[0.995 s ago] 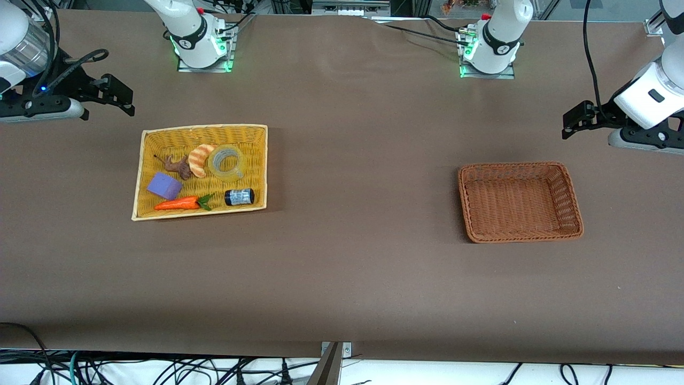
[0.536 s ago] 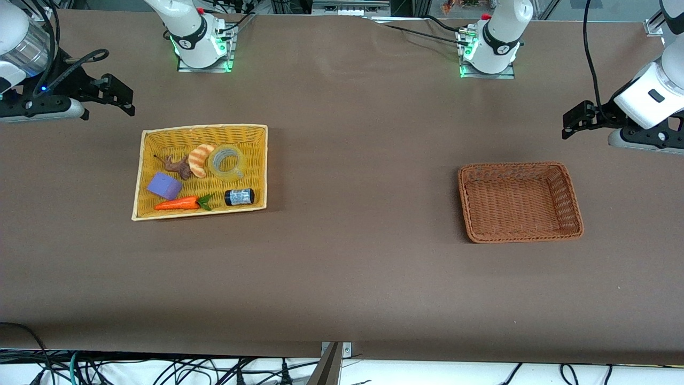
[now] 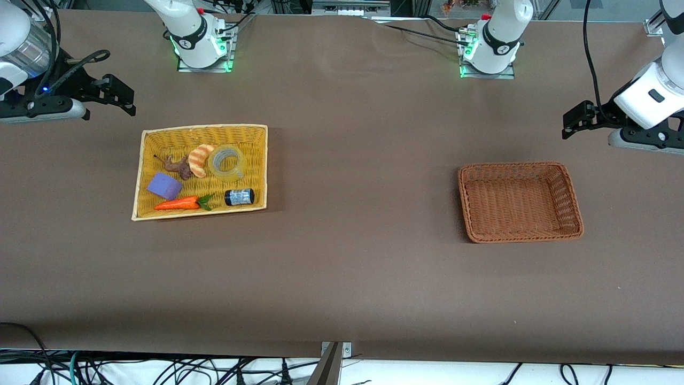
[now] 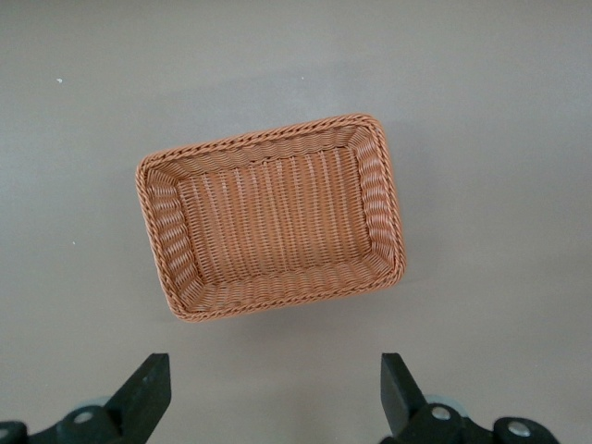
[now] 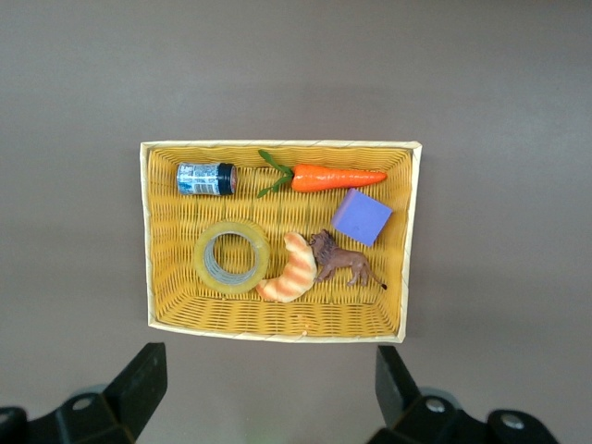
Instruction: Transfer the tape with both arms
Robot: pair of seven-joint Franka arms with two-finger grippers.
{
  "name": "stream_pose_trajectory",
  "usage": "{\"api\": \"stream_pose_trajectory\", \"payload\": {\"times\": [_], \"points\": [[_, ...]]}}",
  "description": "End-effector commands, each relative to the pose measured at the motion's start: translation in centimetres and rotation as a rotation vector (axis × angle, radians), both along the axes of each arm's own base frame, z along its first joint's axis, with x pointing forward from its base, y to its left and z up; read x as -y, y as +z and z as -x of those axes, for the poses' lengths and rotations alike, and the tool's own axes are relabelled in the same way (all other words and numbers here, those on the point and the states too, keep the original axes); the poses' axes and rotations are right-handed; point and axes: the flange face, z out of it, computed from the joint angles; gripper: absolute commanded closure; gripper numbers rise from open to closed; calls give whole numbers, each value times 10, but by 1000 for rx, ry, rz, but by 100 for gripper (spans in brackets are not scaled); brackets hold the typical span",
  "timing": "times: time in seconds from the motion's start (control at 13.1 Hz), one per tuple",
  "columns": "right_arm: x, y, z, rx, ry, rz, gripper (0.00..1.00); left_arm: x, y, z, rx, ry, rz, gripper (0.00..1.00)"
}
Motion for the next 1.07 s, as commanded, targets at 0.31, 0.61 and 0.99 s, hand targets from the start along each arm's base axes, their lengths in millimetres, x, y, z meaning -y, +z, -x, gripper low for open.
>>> {"api": "stream_pose_trajectory", "payload": {"times": [0.31, 0.61, 0.99], "points": [[-4, -22, 8, -30, 9, -11, 0, -3, 6, -3, -6, -12, -14, 0], [-10, -83, 10, -35, -6, -5, 0, -3, 6, -3, -6, -12, -14, 0], [-45, -189, 23, -11, 2, 2, 0, -4, 6, -3, -6, -11, -14, 0]]}}
